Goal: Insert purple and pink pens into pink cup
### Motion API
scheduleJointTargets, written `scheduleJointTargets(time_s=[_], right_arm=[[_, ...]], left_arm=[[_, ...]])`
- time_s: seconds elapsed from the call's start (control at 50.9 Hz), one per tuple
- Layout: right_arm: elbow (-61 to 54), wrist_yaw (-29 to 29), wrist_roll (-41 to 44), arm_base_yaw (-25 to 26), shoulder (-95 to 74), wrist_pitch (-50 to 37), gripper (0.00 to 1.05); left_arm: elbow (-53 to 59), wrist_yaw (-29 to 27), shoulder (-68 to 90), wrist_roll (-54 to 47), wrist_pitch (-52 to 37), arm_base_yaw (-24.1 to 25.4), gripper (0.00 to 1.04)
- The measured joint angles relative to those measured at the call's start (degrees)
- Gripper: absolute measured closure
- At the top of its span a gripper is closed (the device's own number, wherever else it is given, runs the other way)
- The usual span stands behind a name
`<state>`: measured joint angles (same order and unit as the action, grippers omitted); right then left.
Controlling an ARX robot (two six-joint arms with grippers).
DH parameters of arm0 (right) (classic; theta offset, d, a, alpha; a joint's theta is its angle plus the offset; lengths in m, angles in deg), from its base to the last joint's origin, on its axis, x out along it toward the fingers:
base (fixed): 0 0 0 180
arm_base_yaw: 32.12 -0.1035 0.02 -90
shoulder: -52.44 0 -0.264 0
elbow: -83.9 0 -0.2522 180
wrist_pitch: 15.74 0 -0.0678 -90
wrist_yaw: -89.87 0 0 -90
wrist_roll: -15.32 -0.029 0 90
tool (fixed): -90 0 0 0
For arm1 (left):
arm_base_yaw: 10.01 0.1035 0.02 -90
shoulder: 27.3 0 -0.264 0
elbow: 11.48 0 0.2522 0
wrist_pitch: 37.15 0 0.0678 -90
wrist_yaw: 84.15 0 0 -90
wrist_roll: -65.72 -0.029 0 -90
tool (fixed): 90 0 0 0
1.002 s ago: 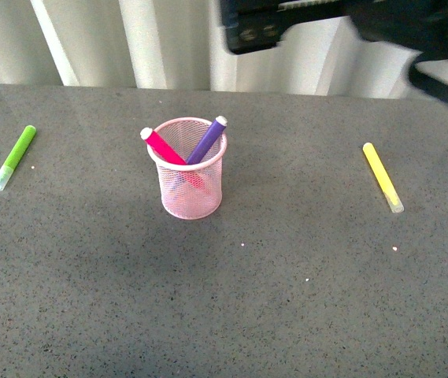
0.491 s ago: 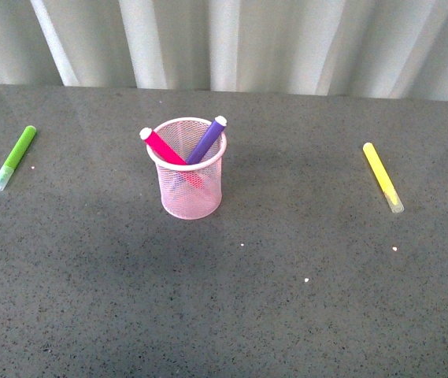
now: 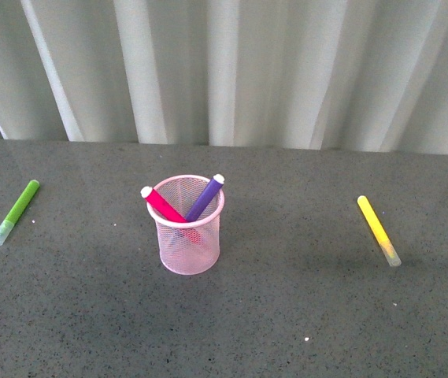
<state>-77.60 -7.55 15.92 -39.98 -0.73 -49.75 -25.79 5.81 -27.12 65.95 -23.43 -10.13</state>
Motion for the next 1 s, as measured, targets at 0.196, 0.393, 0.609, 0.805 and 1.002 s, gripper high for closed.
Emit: scheduleJointTargets(time_s=[0.196,0.393,0.609,0.805,1.002], right_arm=[[-3.1,5.4,0.0,4.3,8.1,4.8,1.01],[-3.3,7.2,0.0,7.7,16.1,11.8,1.01],[-3.4,7.3,0.0,7.7,23.1,18.1,1.01],[-3.4,7.3,0.0,7.7,30.5,25.0,1.01],[-3.5,7.3,0.0,7.7,34.7,29.2,1.01]], left_arm=[[0.0,0.0,0.0,0.0,0.0,0.0,0.07],[0.0,0.0,0.0,0.0,0.0,0.0,0.07],[0.0,0.0,0.0,0.0,0.0,0.0,0.07],[0.0,0.0,0.0,0.0,0.0,0.0,0.07],[0.0,0.0,0.0,0.0,0.0,0.0,0.07]])
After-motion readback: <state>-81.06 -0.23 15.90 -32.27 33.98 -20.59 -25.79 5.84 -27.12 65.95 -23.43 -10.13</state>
